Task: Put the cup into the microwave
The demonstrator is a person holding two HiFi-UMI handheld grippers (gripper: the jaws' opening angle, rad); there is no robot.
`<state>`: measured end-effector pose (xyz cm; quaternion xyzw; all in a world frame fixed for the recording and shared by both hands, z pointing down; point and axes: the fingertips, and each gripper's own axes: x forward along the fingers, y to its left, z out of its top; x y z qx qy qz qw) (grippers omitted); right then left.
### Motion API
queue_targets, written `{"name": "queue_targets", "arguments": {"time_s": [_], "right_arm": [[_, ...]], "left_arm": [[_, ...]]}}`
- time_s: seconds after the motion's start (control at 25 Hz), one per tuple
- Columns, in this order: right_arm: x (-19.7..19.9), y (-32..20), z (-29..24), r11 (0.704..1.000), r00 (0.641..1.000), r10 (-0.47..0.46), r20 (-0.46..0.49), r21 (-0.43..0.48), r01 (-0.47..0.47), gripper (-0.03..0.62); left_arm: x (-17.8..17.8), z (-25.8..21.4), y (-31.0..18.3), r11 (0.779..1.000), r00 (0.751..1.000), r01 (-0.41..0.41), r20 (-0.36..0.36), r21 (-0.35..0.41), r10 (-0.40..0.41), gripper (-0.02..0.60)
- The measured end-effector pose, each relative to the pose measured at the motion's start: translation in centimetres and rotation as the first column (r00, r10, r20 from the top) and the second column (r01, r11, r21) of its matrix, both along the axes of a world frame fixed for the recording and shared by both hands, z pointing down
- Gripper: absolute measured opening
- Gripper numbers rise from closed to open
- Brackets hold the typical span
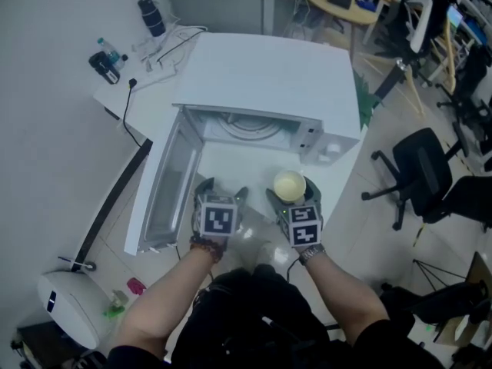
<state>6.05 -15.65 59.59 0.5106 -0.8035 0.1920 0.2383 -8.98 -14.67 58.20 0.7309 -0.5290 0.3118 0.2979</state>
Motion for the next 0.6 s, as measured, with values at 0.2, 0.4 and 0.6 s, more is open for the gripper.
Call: {"name": "queue_targets", "arguments": {"time_s": [0.2,0.4,0.6], "right_arm": [[-2.6,-0.7,-1.2,1.000,1.000,0.004,-0.001,0.019,-0.004,0.469],[-4.8,-1.8,-2.4,0.999,1.000,0.010,0.000,0.040,-0.010,0.469],[-6.2,-3.2,-3.7,0.998,1.000,0.015,-0.008,0.066,-0.014,0.469]], "left_arm": [[-0.8,-0.6,-0.5,0.996,0.996,-0.083,0.013,0.017,0.083,0.380],[-1.9,-0.7,-0.8,0.995,0.995,-0.098,-0.007,0.010,0.098,0.380],[-2.1,-1.1,-1.1,0.991,0.991,-0.129,-0.029,0.017,0.130,0.380]]}}
